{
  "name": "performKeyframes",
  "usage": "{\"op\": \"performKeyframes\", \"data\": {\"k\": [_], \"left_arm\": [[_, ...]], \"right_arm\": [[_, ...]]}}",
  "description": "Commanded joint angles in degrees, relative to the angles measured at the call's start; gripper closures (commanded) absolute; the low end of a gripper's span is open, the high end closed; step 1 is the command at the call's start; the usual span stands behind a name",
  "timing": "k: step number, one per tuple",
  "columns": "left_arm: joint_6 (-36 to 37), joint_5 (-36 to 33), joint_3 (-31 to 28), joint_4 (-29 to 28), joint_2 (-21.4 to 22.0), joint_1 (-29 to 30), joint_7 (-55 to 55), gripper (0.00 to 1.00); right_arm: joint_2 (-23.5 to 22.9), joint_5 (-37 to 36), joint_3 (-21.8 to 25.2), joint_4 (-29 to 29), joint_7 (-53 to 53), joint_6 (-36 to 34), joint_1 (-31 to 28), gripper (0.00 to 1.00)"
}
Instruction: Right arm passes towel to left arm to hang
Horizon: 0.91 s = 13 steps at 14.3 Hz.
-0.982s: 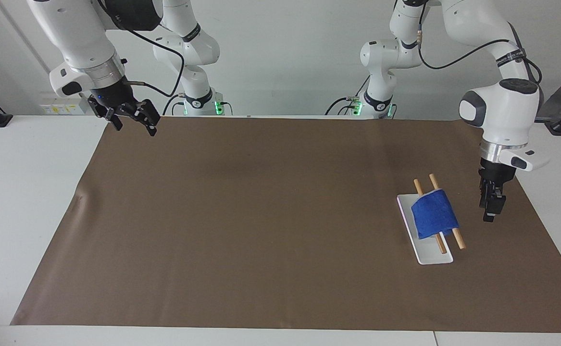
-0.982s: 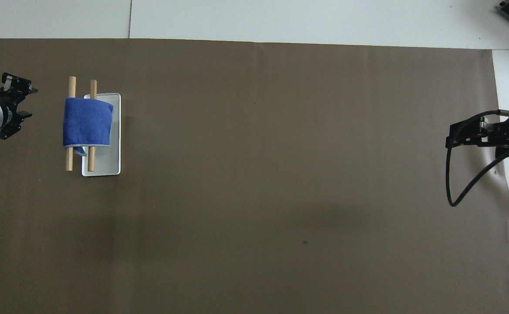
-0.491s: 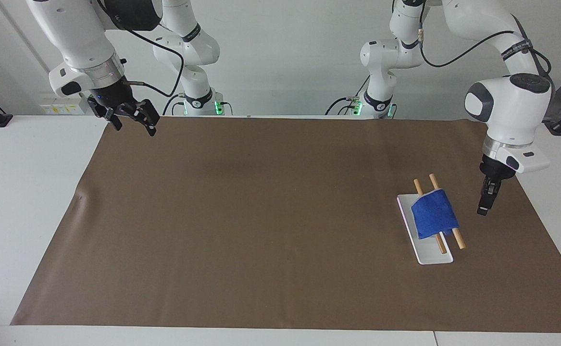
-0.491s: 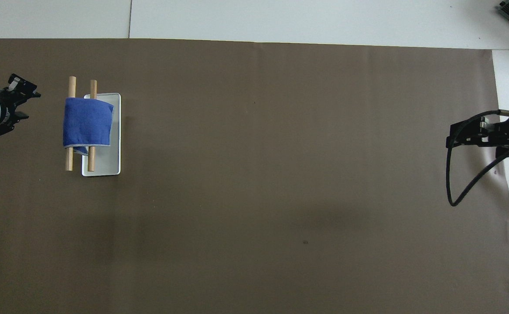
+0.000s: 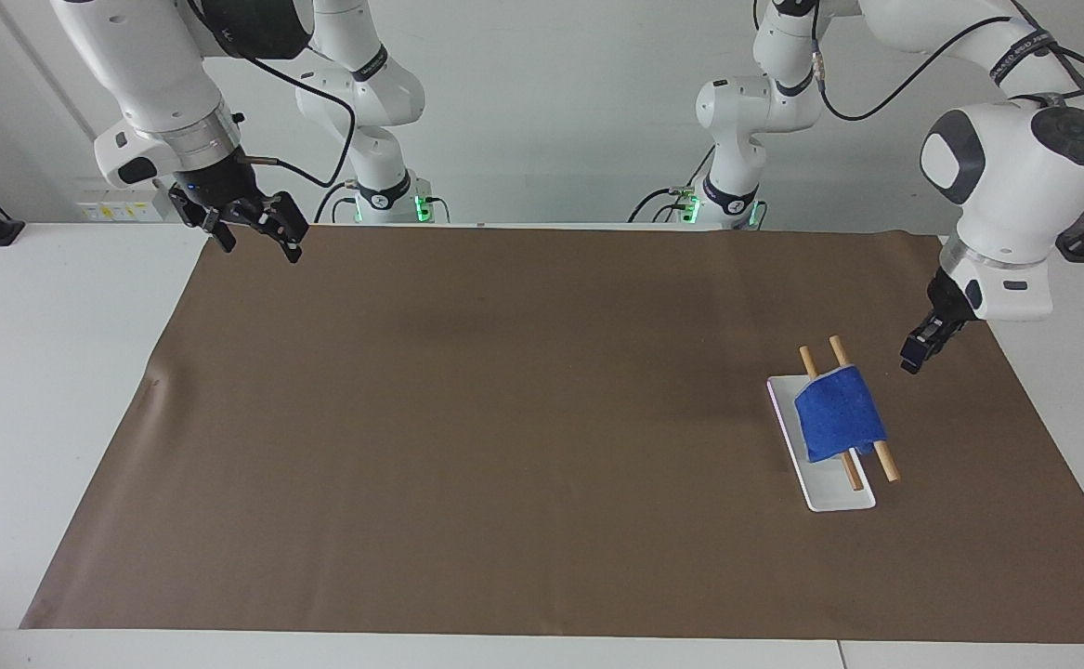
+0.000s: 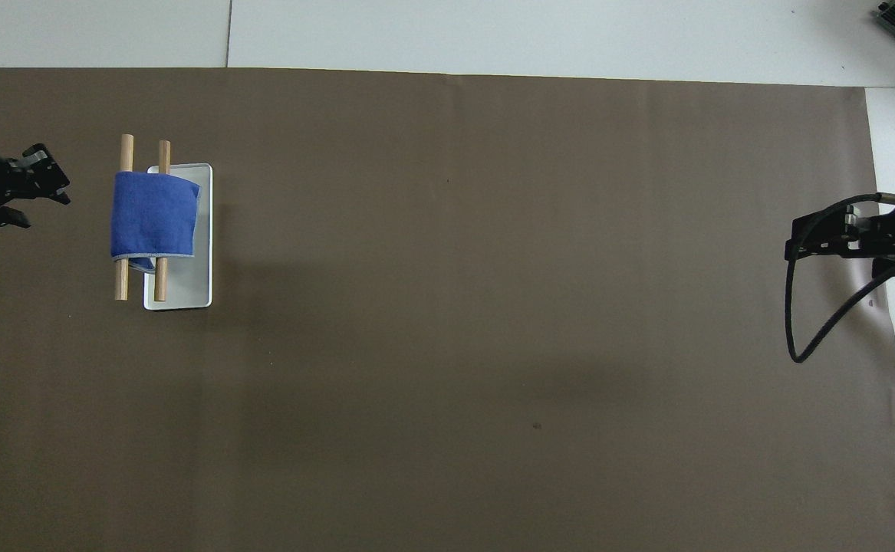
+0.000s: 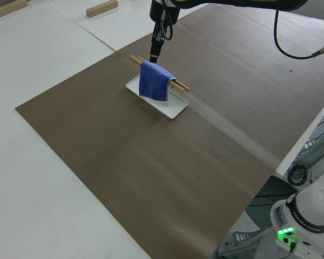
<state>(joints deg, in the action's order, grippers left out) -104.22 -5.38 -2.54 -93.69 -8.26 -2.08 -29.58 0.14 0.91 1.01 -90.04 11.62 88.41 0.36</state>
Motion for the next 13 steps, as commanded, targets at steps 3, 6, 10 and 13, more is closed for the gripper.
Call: {"op": "performKeyframes", "data": {"k": [3, 6, 10, 13], "left_arm": [[13.2, 1.3, -0.3, 6.2, 0.5, -0.3, 9.3, 0.46], [18.4, 1.8, 1.0, 6.6, 2.5, -0.4, 10.4, 0.46], [23.1, 2.3, 2.9, 7.3, 5.8, -0.3, 15.6, 0.44], [22.9, 2.8, 2.7, 5.6, 8.3, -0.3, 17.9, 0.34]], "right_arm": [[1.4, 0.8, 0.0, -1.6, -3.4, 0.1, -0.5, 0.0], [1.4, 0.8, 0.0, -1.6, -3.1, 0.0, -0.5, 0.0], [1.4, 0.9, -0.1, -1.5, -3.1, 0.0, -0.4, 0.0], [1.4, 0.8, -0.1, -1.5, -3.0, 0.0, -0.4, 0.0]]}}
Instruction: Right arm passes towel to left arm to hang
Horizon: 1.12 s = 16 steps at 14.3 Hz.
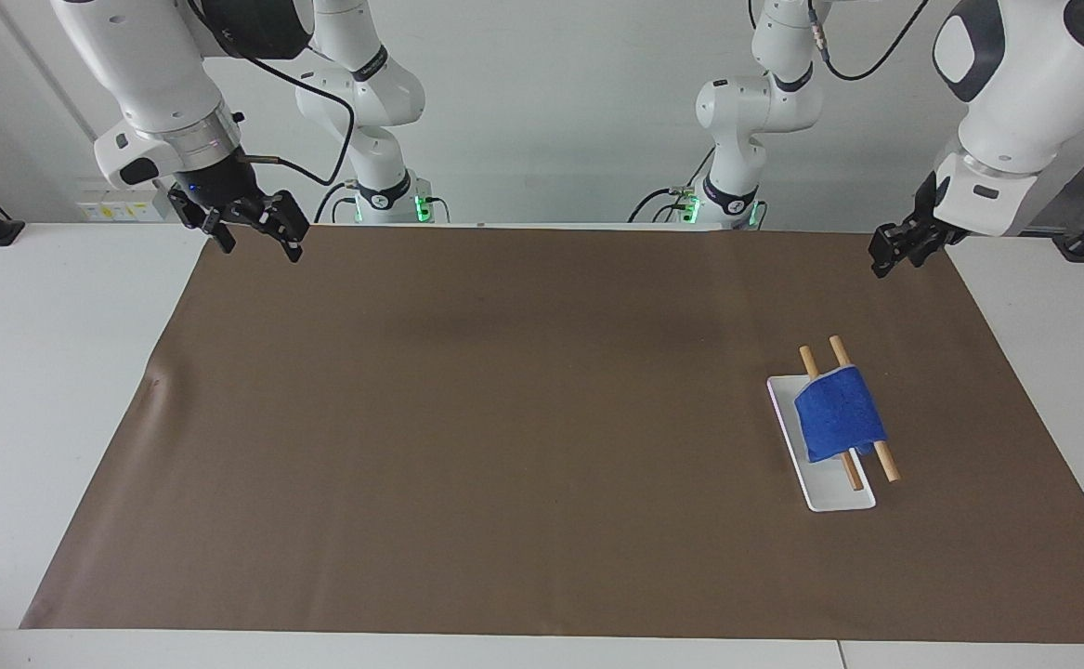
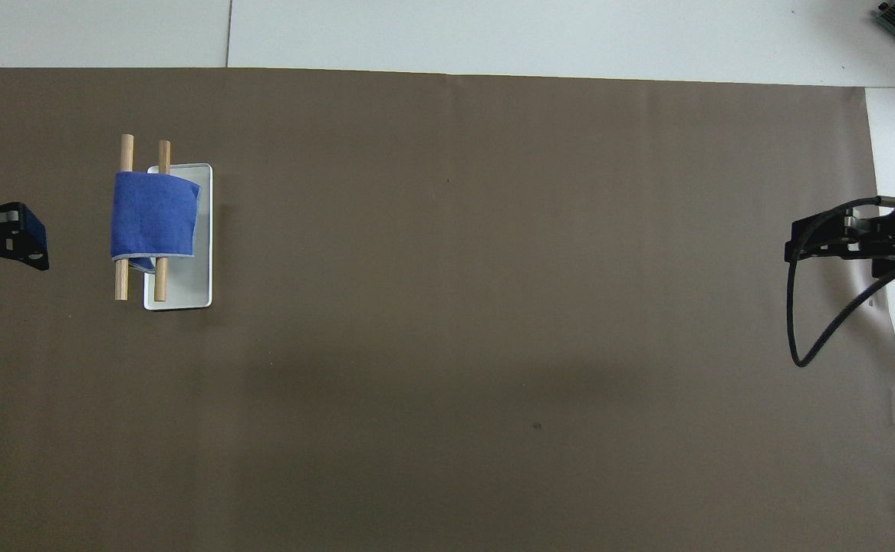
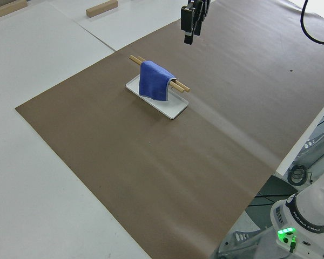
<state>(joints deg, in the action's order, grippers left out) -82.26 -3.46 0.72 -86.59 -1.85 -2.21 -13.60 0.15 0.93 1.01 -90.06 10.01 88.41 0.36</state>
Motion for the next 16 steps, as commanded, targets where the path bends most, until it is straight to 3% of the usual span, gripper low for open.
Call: {"op": "performKeyframes", "data": {"k": [1, 3, 7, 11, 16], "left_arm": [[0.5, 0.9, -0.5, -2.7, 2.6, -0.1, 1.9, 0.3], [-2.0, 0.9, -0.5, -4.9, 3.3, -0.1, 2.0, 0.22], [-10.2, 0.9, -0.1, -13.9, 7.2, -0.3, 1.7, 0.17], [-10.7, 0.9, 0.7, -14.7, 7.5, -0.2, 2.0, 0.0], [-13.2, 0.9, 0.8, -14.8, 7.5, -0.3, 2.3, 0.0]], "right_arm": [[1.4, 0.8, -0.1, -1.5, -1.4, 0.0, -0.5, 0.0], [1.4, 0.9, -0.1, -1.5, -1.4, 0.0, -0.5, 0.0], [1.4, 0.9, -0.1, -1.5, -1.4, 0.0, -0.5, 0.0], [1.4, 0.9, -0.1, -1.5, -1.3, 0.0, -0.5, 0.0], [1.3, -0.1, 0.0, -1.3, -1.5, 1.3, -0.5, 0.0]]}}
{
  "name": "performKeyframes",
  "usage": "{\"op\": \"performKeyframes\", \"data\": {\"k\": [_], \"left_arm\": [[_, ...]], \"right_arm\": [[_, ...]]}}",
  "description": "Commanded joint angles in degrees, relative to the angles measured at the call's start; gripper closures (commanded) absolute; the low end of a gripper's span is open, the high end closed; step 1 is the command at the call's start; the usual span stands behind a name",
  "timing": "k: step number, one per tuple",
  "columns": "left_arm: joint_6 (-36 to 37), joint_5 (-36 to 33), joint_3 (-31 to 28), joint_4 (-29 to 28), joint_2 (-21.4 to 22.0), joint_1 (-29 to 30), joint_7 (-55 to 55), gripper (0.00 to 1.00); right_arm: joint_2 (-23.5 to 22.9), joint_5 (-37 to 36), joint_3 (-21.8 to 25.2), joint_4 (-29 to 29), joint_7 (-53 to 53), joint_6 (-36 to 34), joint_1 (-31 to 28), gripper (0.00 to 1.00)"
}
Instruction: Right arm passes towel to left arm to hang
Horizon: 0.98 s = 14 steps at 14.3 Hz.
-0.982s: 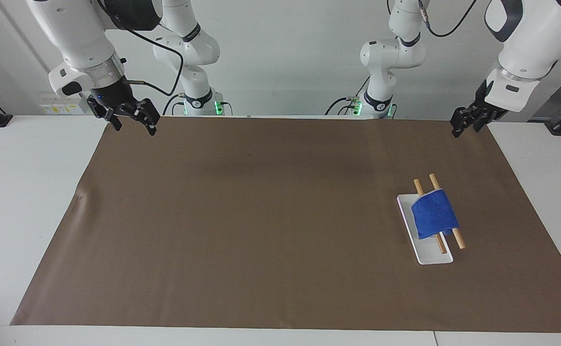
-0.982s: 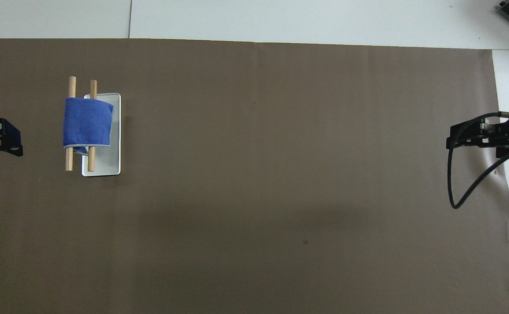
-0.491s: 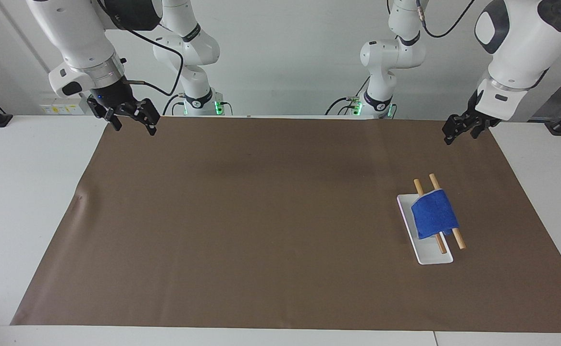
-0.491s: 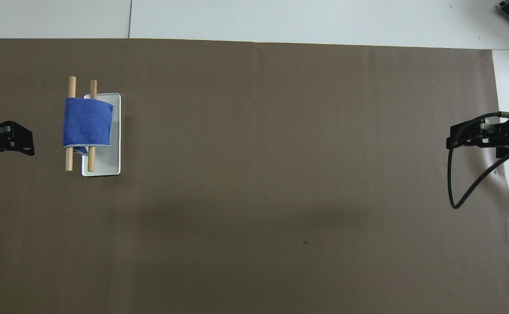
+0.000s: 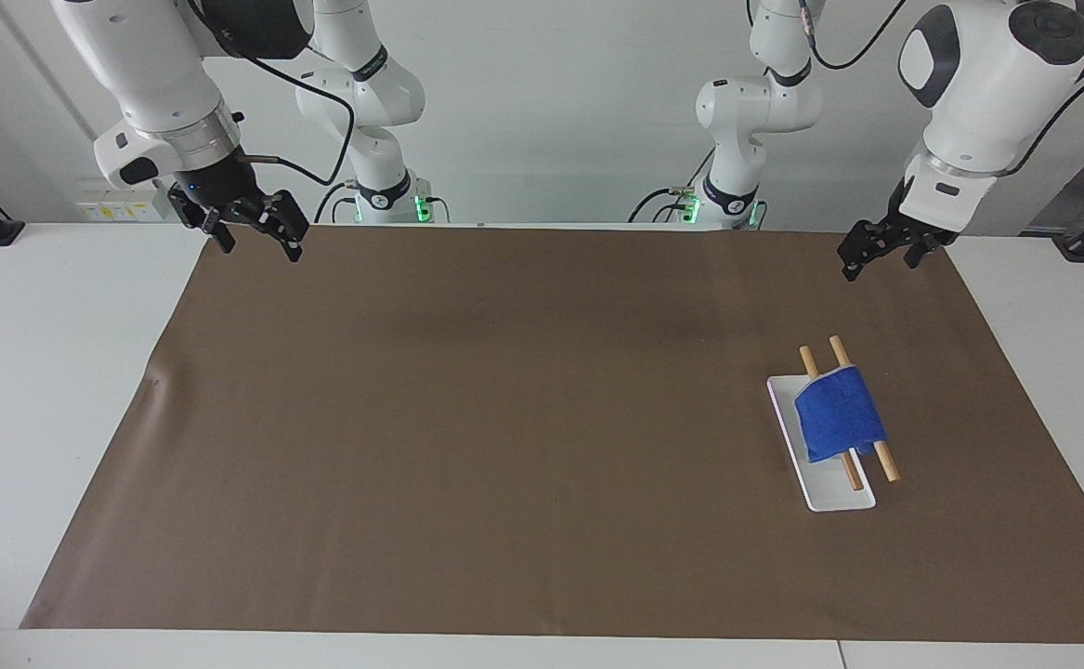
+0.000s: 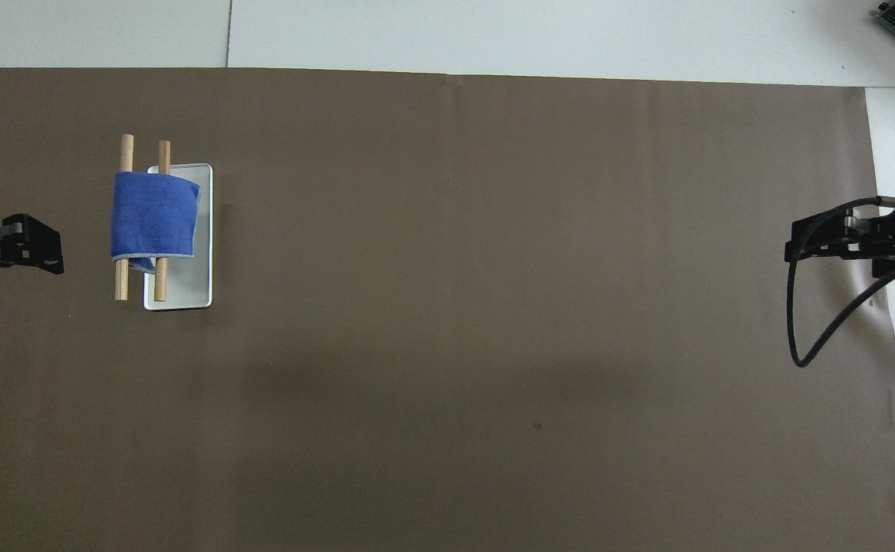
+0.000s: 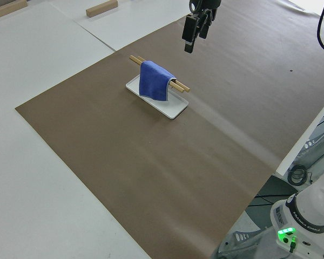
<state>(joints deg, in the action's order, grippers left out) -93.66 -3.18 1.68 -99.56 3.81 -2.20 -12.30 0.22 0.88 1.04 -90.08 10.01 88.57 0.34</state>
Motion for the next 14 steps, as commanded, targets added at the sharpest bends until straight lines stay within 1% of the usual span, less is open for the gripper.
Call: {"op": "performKeyframes", "data": {"k": [1, 5, 11, 14], "left_arm": [[-1.9, 0.8, -0.2, -1.4, 1.6, -0.3, 0.9, 0.0], [-1.7, 1.6, -0.2, -1.0, 1.8, -0.4, 0.8, 0.0], [-3.5, 1.6, 0.3, -0.7, 1.8, -0.4, 0.3, 0.0], [-3.3, 1.6, 0.3, -0.8, 1.9, -0.3, 0.8, 0.0]], "right_arm": [[1.3, -0.3, 0.0, -1.2, -1.6, 1.2, -0.6, 0.0], [1.3, -0.8, 0.1, -0.5, -1.7, 1.3, -0.6, 0.0], [1.3, -1.4, 0.1, -0.7, -1.6, 1.3, -0.6, 0.0], [1.4, -3.2, 0.0, -0.7, -1.7, 1.3, -0.6, 0.0]]}}
